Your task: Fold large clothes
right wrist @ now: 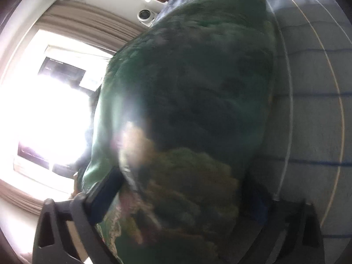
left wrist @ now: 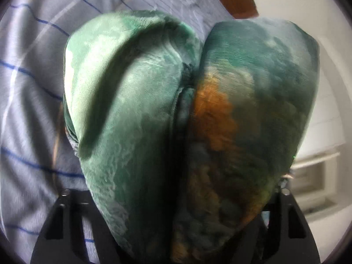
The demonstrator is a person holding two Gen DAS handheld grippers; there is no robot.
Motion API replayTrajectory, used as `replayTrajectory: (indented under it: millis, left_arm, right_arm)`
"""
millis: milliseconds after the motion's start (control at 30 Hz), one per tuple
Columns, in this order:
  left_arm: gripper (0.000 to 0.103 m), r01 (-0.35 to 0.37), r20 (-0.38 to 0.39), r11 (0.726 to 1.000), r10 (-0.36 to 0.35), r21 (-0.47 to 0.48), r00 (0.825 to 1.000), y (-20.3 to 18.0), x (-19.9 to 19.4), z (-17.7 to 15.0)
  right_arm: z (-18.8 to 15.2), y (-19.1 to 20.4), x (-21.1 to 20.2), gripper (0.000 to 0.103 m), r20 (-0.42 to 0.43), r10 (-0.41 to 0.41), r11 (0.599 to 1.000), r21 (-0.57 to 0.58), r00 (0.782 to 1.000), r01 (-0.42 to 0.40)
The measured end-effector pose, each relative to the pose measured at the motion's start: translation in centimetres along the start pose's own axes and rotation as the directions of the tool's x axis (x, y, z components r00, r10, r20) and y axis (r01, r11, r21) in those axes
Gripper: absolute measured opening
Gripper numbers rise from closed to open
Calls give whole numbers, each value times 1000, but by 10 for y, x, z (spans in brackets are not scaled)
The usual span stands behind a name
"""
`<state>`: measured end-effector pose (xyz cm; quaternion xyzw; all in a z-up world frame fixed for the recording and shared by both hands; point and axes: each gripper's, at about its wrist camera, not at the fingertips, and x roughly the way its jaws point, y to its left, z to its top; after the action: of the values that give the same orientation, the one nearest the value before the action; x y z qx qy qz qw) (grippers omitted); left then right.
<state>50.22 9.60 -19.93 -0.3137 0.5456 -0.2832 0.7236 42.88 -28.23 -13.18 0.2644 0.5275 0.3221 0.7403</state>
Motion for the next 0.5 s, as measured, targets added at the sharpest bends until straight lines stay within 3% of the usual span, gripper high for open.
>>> replayTrajectory:
  millis: [133, 200, 367, 500]
  left_arm:
    - [44, 19, 105, 1000, -21, 25, 994, -21, -21, -14]
    - [43, 11, 114, 996, -20, 84, 993, -46, -32, -21]
    - [43, 4, 173, 982, -38, 191, 984, -110, -72, -22]
    - [44, -11, 239, 964, -55, 267, 969, -159, -101, -15]
  right_arm:
    - [-2, 44, -7, 72, 71, -145, 966, -205, 987, 157]
    - [-11, 75, -18, 67, 141, -194, 913, -335, 971, 231]
    - [-22, 123, -54, 66, 250, -139, 848, -469, 958, 245]
    - [-12, 139, -98, 66, 314, -41, 867, -460, 949, 190]
